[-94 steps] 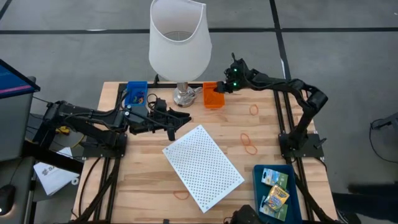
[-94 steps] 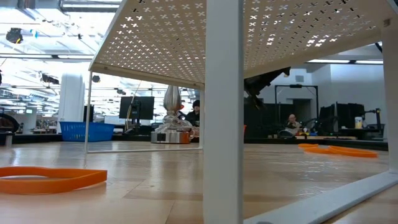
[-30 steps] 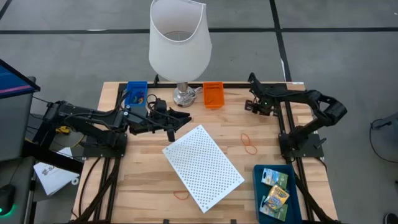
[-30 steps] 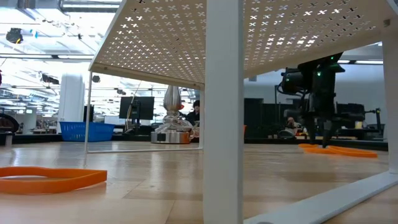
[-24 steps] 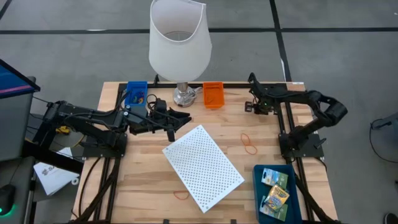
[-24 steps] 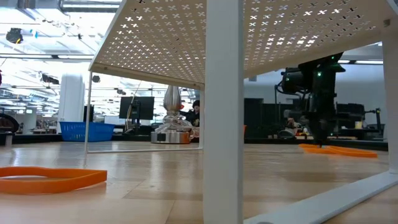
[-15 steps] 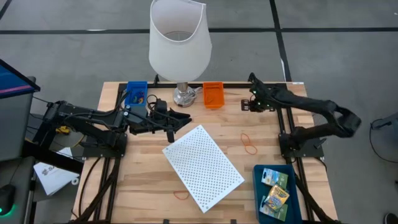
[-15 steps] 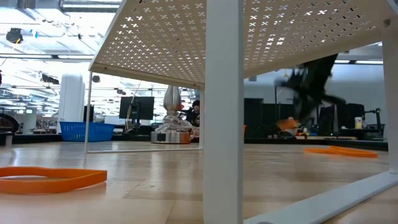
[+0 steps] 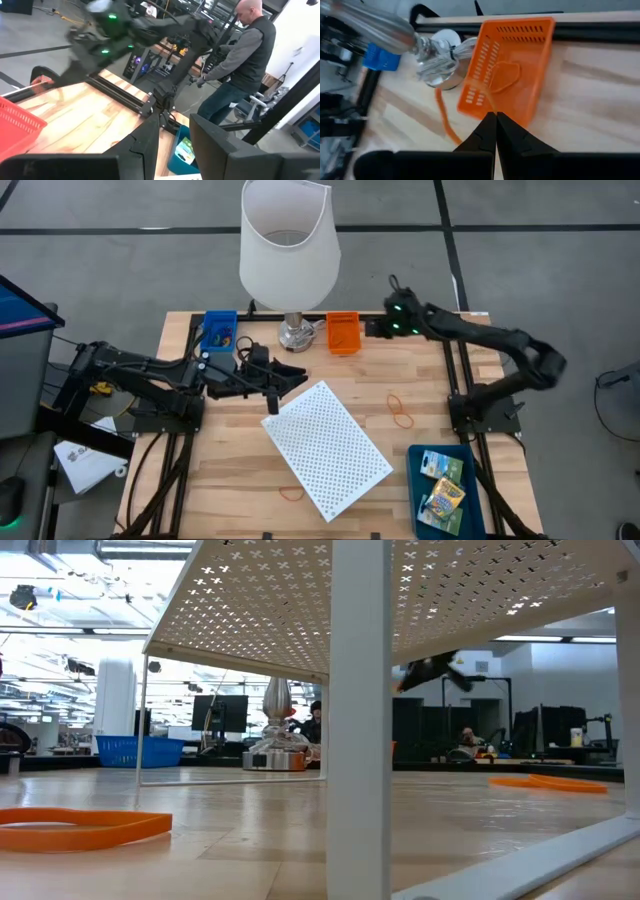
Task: Pick & Place Office Desk Supplies
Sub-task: Put the orange rubber band into the blue bin
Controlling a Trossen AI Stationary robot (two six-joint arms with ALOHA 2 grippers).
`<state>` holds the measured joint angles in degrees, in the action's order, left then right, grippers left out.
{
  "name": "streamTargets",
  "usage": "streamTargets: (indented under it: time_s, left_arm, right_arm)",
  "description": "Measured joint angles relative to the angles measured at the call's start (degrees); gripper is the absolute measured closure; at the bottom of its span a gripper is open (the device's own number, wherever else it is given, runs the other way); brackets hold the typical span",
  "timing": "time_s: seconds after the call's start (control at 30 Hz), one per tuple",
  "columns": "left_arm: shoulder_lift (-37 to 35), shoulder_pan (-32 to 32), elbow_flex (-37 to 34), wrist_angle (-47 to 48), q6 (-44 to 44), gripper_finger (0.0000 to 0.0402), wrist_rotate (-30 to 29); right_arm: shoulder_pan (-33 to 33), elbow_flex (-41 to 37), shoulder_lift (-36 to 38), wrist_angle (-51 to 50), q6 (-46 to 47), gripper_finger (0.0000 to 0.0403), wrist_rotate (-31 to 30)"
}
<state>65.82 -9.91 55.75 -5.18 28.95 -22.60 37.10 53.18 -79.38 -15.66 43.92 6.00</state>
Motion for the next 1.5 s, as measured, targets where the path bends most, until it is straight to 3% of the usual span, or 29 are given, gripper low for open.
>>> streamTargets:
  time_s: [0.17, 0.37, 0.93, 1.5]
  left_arm:
    - [0.00, -0.90, 0.00, 0.03, 0.02, 0.0298, -0.07]
    - [0.00, -1.18, 0.00, 0.05, 0.22, 0.0298, -0.52]
    - [0.00, -1.75, 0.00, 0.00, 0.44, 0.0298, -0.89]
    - [0.00, -3.26, 0.00, 0.04, 0.07, 0.0298, -1.42]
  right_arm:
    - [1.15, 11.01, -13.21, -1.03, -3.24, 0.0403, 1.27]
    - [2.65, 20.67, -24.27, -11.82, -7.64, 0.0403, 2.07]
    - [2.71, 21.65, -24.21, -11.33, -9.28, 0.0396, 3.17]
    - [2.34, 21.65, -23.39, -8.46, -8.14, 0.0208, 4.60]
